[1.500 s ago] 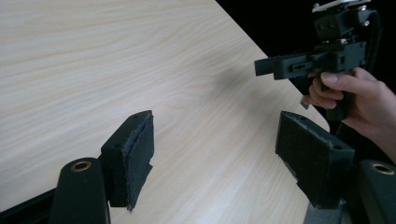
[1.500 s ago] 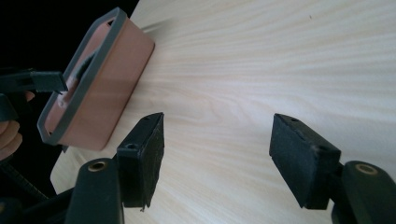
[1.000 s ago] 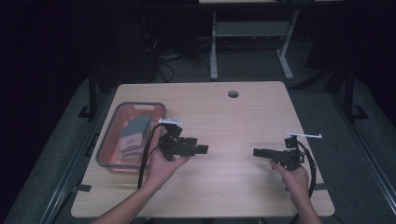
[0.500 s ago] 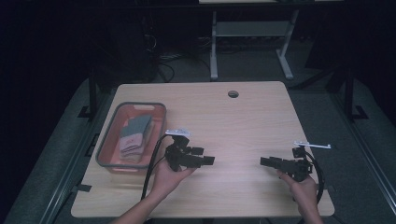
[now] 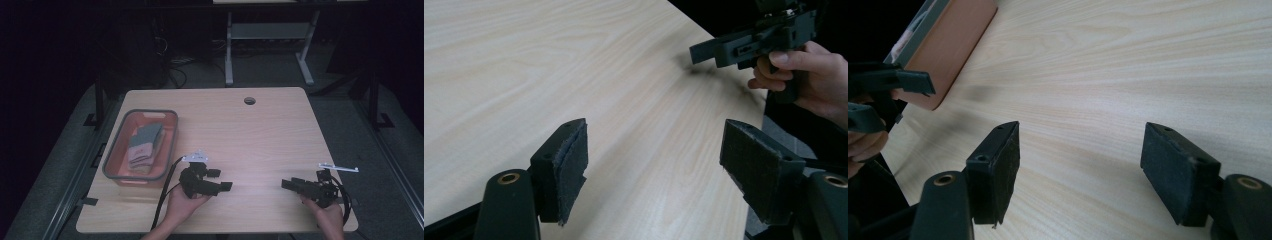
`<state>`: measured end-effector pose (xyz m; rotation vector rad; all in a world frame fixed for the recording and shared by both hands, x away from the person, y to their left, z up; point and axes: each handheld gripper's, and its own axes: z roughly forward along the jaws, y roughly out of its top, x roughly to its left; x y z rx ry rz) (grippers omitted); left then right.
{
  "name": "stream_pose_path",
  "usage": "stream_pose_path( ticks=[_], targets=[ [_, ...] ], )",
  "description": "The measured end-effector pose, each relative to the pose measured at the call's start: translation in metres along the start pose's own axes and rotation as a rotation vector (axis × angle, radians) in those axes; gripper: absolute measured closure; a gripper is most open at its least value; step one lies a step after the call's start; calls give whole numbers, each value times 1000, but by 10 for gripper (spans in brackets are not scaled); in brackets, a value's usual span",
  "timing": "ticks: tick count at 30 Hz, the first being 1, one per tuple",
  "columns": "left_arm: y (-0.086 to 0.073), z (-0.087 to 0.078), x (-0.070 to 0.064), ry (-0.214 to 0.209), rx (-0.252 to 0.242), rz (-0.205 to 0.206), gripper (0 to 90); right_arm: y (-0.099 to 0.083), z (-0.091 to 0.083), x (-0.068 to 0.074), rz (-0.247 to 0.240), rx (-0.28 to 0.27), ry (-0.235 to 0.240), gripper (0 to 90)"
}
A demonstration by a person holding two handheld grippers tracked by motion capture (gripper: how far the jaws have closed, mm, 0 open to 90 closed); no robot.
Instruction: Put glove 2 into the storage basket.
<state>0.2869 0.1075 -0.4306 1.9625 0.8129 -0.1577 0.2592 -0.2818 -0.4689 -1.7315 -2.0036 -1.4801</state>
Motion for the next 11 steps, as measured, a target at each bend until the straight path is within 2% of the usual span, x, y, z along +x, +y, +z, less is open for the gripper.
stream_pose_path(
  ticks=[2,4,7,11],
  targets=[
    [-5,0,0,-10,-4,-13,271,-2,-1,1,-13,-9,8,292],
    [-10,0,1,1,-5,-5,271,-4,-2,4,-39,-14,9,290],
    [-16,0,3,-4,-14,-23,271,-8,-3,8,-71,-8,10,281],
    [-18,-2,0,3,-15,-1,271,-10,-2,14,-121,-1,6,276]
  ],
)
